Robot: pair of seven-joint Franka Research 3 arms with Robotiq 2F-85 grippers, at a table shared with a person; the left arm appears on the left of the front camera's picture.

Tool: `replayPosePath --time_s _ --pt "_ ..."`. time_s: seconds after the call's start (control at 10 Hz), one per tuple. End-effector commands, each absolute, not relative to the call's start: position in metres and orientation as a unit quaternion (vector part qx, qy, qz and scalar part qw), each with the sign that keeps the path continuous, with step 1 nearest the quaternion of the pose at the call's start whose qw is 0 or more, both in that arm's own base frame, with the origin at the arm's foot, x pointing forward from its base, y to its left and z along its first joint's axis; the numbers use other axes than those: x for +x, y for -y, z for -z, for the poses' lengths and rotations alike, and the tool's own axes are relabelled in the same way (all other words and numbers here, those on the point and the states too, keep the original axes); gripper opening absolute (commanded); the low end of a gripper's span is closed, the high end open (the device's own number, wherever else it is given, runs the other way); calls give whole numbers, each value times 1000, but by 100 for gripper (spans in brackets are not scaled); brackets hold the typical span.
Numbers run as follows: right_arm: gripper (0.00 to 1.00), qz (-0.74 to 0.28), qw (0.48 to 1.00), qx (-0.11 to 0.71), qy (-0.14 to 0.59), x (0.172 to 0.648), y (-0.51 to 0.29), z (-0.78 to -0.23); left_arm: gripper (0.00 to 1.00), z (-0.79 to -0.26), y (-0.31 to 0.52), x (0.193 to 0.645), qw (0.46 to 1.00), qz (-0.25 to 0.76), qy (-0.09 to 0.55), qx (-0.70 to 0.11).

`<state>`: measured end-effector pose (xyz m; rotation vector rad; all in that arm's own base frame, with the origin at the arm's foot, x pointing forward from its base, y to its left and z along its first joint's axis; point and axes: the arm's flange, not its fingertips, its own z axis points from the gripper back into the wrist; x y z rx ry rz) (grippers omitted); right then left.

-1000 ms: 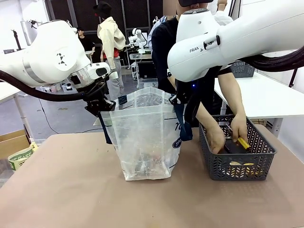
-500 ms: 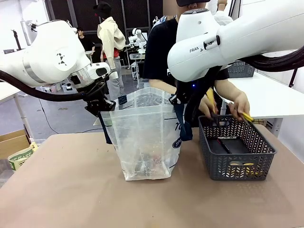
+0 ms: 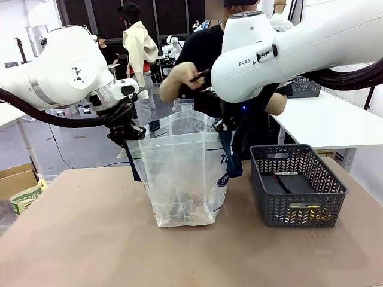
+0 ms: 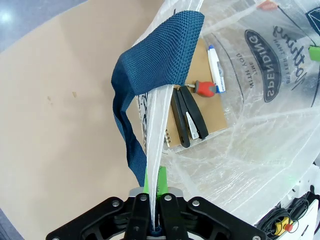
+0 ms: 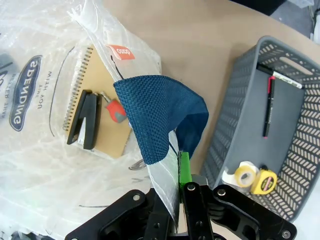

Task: Transfer purchased items from the store into the shopping bag.
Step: Move the Reusable shopping bag to the right side of the table.

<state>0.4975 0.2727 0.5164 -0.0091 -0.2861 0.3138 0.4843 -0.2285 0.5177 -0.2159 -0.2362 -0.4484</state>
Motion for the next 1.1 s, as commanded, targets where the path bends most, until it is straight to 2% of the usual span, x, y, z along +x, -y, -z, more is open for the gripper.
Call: replayPosePath --time_s 0.0,1.0 --pt "0 -153 978 -5 142 499 -270 -517 0 -518 226 484 963 219 118 -106" --pt "0 -153 978 -5 142 499 -270 -517 0 -518 226 484 963 219 118 -106"
